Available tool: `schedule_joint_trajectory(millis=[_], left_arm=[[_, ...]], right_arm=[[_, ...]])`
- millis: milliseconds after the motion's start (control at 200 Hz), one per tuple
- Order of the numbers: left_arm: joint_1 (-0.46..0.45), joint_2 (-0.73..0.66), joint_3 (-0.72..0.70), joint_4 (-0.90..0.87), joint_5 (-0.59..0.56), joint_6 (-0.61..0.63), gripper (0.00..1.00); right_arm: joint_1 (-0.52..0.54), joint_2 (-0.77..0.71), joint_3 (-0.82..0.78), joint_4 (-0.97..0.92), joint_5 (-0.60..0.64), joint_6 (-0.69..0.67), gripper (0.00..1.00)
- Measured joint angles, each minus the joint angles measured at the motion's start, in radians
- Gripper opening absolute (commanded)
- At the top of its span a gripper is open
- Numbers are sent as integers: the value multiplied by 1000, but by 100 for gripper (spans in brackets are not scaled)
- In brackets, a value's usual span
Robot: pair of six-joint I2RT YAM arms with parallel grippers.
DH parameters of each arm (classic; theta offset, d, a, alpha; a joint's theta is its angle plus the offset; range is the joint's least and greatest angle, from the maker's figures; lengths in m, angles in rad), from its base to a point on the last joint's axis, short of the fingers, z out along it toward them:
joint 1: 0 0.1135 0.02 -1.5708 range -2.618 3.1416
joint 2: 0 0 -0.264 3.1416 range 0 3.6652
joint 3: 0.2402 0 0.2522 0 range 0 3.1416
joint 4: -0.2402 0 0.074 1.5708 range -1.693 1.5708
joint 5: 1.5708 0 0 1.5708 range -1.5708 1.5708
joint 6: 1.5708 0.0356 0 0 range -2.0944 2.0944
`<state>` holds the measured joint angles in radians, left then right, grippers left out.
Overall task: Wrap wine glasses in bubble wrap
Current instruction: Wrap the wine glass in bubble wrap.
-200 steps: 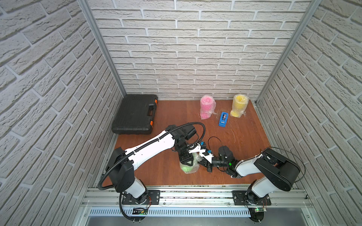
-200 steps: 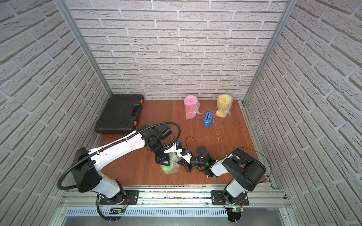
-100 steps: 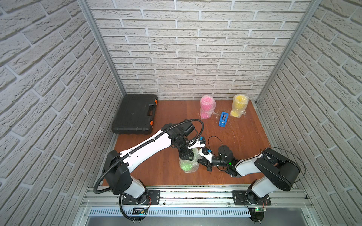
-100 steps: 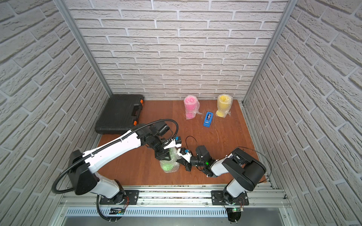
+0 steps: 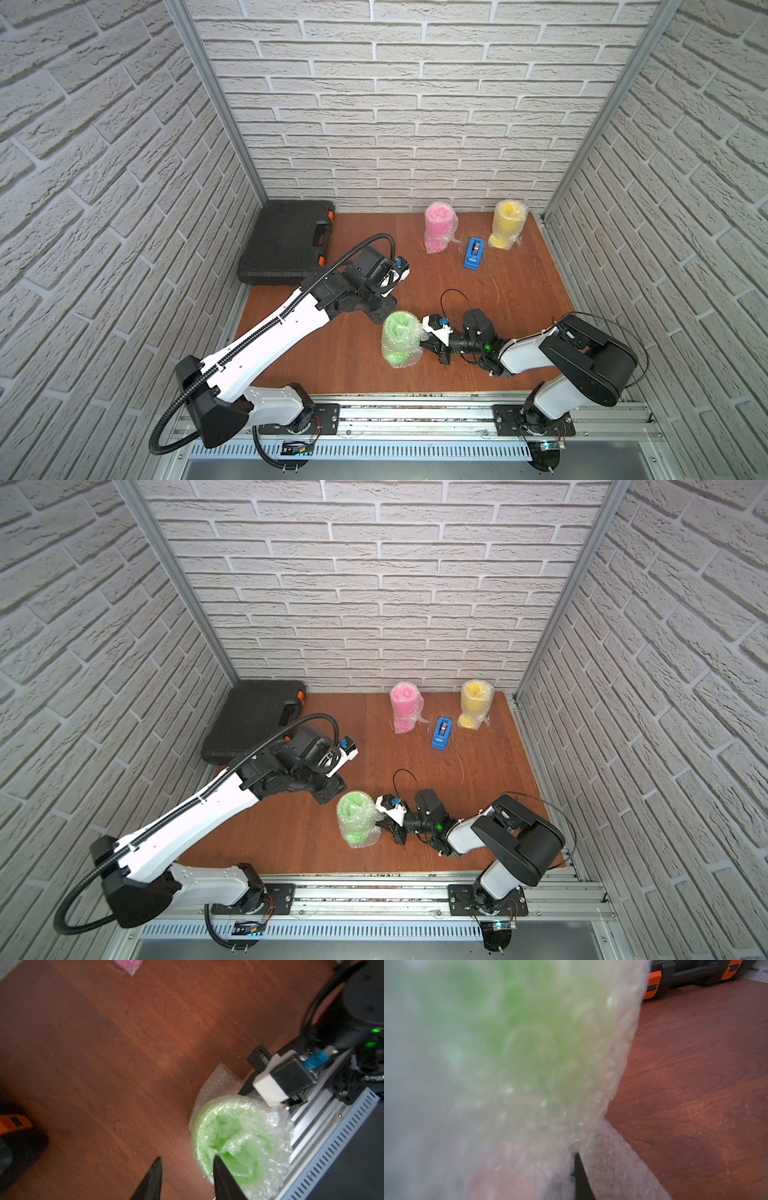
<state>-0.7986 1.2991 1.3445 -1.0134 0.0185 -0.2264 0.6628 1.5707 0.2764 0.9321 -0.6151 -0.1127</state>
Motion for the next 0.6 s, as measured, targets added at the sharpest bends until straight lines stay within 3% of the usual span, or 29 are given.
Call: schedule_joint_trajectory(millis=[125, 275, 435, 525, 600], left_arm=[[22, 52, -9, -24, 32, -132, 47], [23, 100, -55, -36, 66, -201, 46], [23, 163, -66, -34, 79, -223, 27], [21, 193, -64, -33, 81, -224, 28], [19, 212, -53, -37, 77, -222, 34]], right_arm=[[0, 0, 1, -2, 0, 0, 3], [0, 0, 4, -6, 0, 0, 3], [0, 0, 9, -10, 0, 0, 3], [0, -10, 10, -21, 2, 0, 3], [0, -40, 10, -51, 7, -4, 3]])
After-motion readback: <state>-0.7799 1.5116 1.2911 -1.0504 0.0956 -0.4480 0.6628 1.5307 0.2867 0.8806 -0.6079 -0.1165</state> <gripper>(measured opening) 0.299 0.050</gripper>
